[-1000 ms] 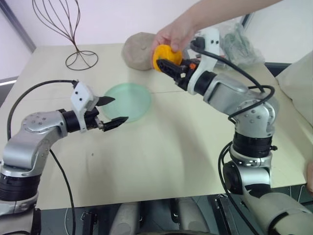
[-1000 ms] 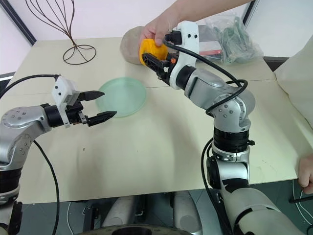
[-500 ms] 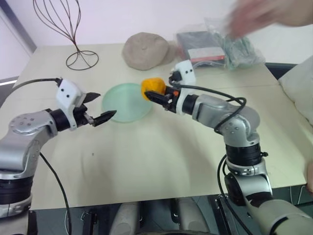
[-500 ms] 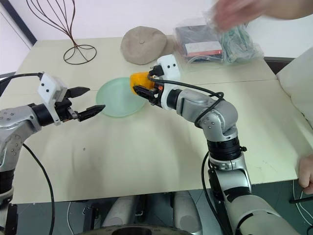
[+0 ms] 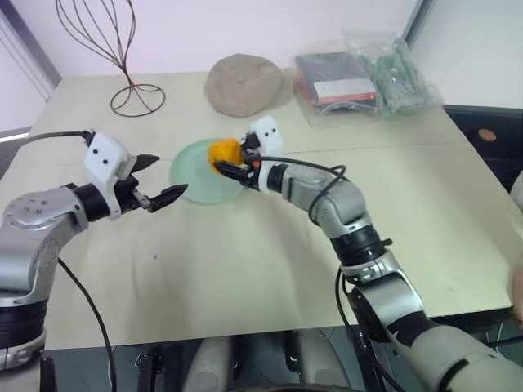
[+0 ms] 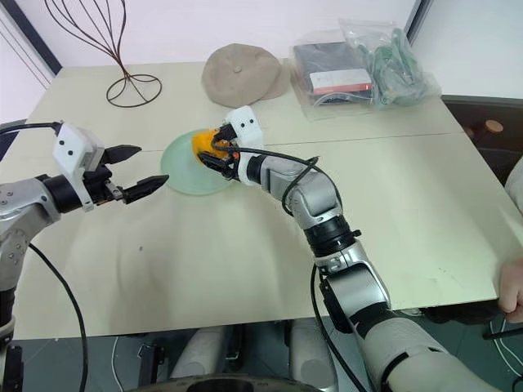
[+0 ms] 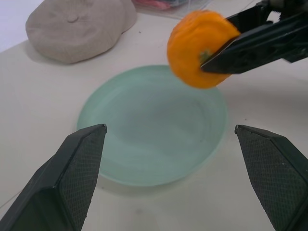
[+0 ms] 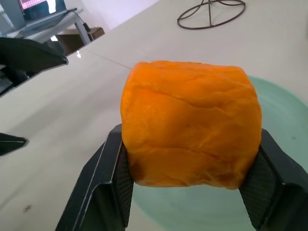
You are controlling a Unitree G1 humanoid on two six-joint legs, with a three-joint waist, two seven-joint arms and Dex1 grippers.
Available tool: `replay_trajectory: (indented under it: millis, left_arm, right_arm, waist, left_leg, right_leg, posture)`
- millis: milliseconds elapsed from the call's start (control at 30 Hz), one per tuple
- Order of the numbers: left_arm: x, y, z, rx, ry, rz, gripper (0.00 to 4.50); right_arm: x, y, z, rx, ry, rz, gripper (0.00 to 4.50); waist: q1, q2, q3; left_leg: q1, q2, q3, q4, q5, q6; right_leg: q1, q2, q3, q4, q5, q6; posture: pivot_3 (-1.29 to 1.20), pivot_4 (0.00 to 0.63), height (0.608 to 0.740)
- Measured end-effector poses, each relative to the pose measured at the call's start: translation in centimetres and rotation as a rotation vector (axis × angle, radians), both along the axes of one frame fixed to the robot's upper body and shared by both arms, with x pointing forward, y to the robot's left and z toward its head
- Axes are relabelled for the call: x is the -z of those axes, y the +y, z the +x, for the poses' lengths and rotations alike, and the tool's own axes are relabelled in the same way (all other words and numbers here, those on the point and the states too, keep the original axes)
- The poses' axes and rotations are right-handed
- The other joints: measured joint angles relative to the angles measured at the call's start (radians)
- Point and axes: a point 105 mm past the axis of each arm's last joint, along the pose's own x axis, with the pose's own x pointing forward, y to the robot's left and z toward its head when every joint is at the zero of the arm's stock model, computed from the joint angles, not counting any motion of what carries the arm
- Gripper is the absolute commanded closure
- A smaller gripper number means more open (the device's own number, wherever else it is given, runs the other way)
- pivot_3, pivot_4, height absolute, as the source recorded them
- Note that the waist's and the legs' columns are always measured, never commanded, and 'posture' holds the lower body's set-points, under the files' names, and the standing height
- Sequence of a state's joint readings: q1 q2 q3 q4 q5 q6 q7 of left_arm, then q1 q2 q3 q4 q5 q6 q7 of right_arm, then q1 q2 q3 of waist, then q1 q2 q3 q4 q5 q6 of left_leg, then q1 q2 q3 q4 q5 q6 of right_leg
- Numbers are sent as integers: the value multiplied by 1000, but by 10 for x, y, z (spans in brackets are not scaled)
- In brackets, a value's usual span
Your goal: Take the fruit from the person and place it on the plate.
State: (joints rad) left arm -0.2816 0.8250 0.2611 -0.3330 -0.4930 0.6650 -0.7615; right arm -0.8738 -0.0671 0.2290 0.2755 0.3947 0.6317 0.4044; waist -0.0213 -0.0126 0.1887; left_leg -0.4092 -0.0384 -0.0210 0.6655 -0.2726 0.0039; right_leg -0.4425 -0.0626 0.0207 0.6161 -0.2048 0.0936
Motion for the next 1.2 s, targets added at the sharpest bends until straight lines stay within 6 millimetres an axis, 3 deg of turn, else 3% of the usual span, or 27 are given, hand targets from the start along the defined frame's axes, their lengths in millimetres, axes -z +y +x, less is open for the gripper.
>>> replay_trajectory:
  millis: [433, 567, 600, 833, 1000, 1200]
  left_arm:
    - [-4, -2, -3, 0, -13, 10, 0]
    - [-3, -2, -3, -4, -6, 9, 0]
    - [-3, -2, -3, -4, -6, 9, 0]
    - [-3, -2, -3, -1, -4, 4, 0]
    - [3, -1, -8, 19, 35, 4, 0]
    - [9, 4, -15, 37, 83, 3, 0]
  right_arm:
    - [30, 13, 12, -20, -67, -110, 2252]
    - [36, 15, 12, -25, -77, -132, 299]
    - [35, 16, 12, -27, -81, -132, 62]
    - [35, 13, 12, -32, -90, -146, 62]
    - [8, -9, 8, -29, -154, -163, 62]
    - [-39, -68, -18, -25, -241, -198, 62]
  waist:
    - [-4, 0, 0]
    - [-8, 0, 0]
    - [-9, 0, 0]
    - [-23, 0, 0]
    - [-21, 0, 0]
    - [-15, 0, 0]
  left_leg:
    - [0, 0, -1, -2, 2, -4]
    - [0, 0, -1, -2, 3, -5]
    - [0, 0, -2, -2, 3, -5]
    - [0, 0, -2, -2, 3, -5]
    - [0, 0, -2, -2, 3, -5]
    - [0, 0, -3, -2, 3, -5]
  right_leg:
    - [-1, 0, 0, 0, 0, 0]
    - [-1, 0, 0, 1, 0, 0]
    - [-1, 0, 0, 1, 0, 0]
    - [-1, 0, -1, 1, 0, 0]
    - [-1, 0, -1, 1, 0, 0]
    - [0, -1, -1, 1, 0, 0]
  posture:
    - [0, 150, 740]
    - [0, 150, 740]
    - [0, 150, 740]
    - [0, 150, 740]
    - [0, 150, 740]
    - [0, 150, 740]
